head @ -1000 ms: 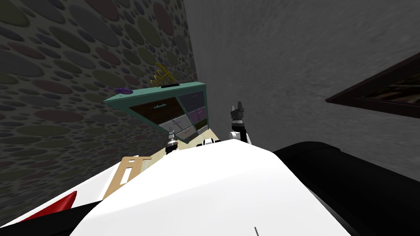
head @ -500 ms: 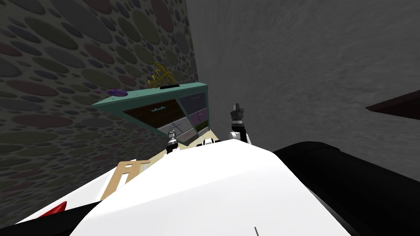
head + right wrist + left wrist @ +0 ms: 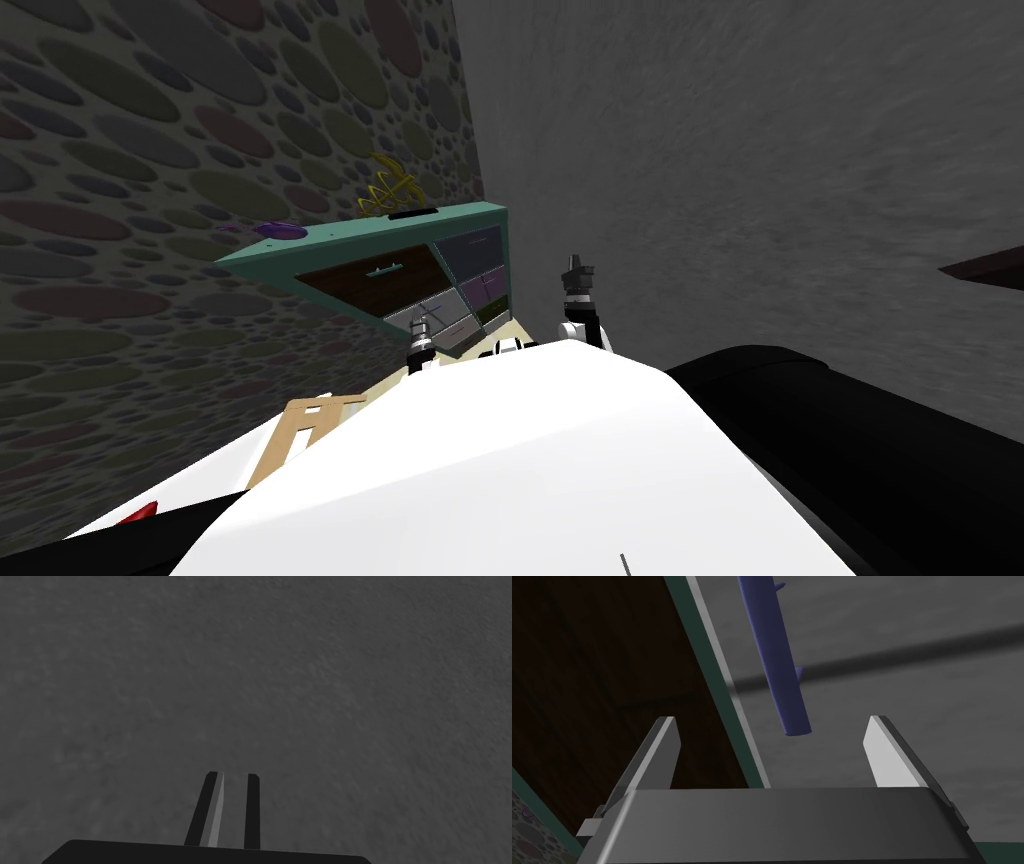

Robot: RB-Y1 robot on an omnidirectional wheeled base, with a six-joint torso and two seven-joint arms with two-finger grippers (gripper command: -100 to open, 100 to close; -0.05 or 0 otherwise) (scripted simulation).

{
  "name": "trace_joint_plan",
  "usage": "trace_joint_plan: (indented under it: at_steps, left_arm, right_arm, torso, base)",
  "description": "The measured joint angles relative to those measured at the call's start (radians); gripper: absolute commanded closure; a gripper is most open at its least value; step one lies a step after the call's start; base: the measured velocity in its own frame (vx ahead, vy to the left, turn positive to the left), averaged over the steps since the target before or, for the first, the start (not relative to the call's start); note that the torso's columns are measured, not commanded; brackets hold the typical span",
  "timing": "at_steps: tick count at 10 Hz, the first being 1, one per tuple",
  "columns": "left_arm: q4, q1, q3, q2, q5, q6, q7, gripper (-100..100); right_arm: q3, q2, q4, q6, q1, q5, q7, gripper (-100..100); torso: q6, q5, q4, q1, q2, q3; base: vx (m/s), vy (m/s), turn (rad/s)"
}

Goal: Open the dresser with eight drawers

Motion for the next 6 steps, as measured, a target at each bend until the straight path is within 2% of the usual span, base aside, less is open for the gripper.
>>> trace_joint_plan:
  at_steps: [1,3,6]
  left_arm:
    - [-0.002,0.0,0.0,0.0,0.0,0.004,0.0,100]
    - [0.013,0.002,-0.003,-0.006,-0.003,-0.014,-0.003,100]
    - [-0.023,0.02,-0.011,-0.006,-0.002,0.004,0.002,100]
  right_arm:
    - [0.0,0.0,0.0,0.0,0.0,0.0,0.0,0]
    - [0.0,0.0,0.0,0.0,0.0,0.0,0.0,0]
    - [0.001,0.0,0.0,0.0,0.0,0.0,0.0,0]
  torso:
    - [0.0,0.0,0.0,-0.001,0.003,0.002]
    - [0.001,-0.001,0.002,-0.002,0.008,0.006]
    - [-0.001,-0.003,0.005,-0.005,0.013,0.008]
  base:
    - [-0.051,-0.019,0.044]
    - [-0.066,-0.031,0.009]
    - [-0.168,-0.09,0.003]
